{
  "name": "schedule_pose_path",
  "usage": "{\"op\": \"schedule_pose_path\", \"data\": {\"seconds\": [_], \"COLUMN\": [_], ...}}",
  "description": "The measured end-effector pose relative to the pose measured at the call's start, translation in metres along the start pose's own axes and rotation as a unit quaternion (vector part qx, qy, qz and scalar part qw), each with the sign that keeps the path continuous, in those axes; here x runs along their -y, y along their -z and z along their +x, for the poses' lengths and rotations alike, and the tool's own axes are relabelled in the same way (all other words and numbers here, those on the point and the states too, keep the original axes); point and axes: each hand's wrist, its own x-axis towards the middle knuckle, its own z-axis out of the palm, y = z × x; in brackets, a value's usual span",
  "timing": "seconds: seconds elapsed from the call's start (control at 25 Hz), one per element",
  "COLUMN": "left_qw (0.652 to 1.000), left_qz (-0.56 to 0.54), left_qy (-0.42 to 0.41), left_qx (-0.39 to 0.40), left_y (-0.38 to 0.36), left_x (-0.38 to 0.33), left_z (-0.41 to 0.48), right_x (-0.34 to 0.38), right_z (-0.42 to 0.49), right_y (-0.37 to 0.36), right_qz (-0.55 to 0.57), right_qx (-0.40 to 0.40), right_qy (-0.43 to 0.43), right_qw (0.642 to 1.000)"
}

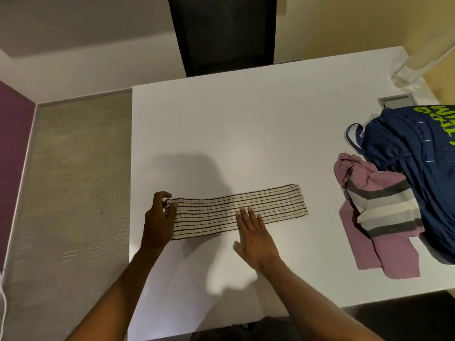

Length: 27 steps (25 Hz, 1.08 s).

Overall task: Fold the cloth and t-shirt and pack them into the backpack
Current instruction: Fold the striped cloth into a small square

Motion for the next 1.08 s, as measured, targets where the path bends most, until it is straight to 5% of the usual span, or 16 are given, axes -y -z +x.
{"op": "schedule_pose_path", "data": {"seconds": [0.2, 0.36, 0.44, 0.52, 0.6, 0.8, 0.92, 1.08], "left_qw": [1.000, 0.997, 0.993, 0.989, 0.984, 0.972, 0.981, 0.983], "left_qz": [0.025, 0.041, 0.060, 0.067, 0.050, -0.032, -0.017, 0.079], "left_qy": [-0.014, -0.038, -0.051, -0.064, -0.073, -0.050, -0.066, -0.112], "left_qx": [0.008, 0.060, 0.088, 0.115, 0.152, 0.227, 0.183, 0.120], "left_y": [0.036, 0.034, 0.017, -0.007, -0.033, -0.089, -0.102, -0.113], "left_x": [-0.020, -0.048, -0.069, -0.094, -0.116, -0.130, -0.121, -0.082], "left_z": [-0.004, -0.004, -0.002, -0.002, -0.005, -0.010, -0.015, -0.017], "right_x": [0.061, 0.077, 0.078, 0.074, 0.062, 0.008, -0.031, -0.061], "right_z": [0.000, 0.004, 0.006, 0.001, -0.008, -0.015, -0.007, 0.003], "right_y": [-0.005, 0.036, 0.078, 0.119, 0.148, 0.151, 0.123, 0.106], "right_qz": [0.066, 0.204, 0.383, 0.563, 0.636, 0.560, 0.460, 0.443], "right_qx": [0.051, 0.006, -0.014, -0.006, 0.017, -0.051, -0.099, -0.112], "right_qy": [0.005, -0.023, -0.075, -0.101, -0.092, -0.145, -0.205, -0.278], "right_qw": [0.997, 0.979, 0.921, 0.821, 0.766, 0.814, 0.858, 0.845]}}
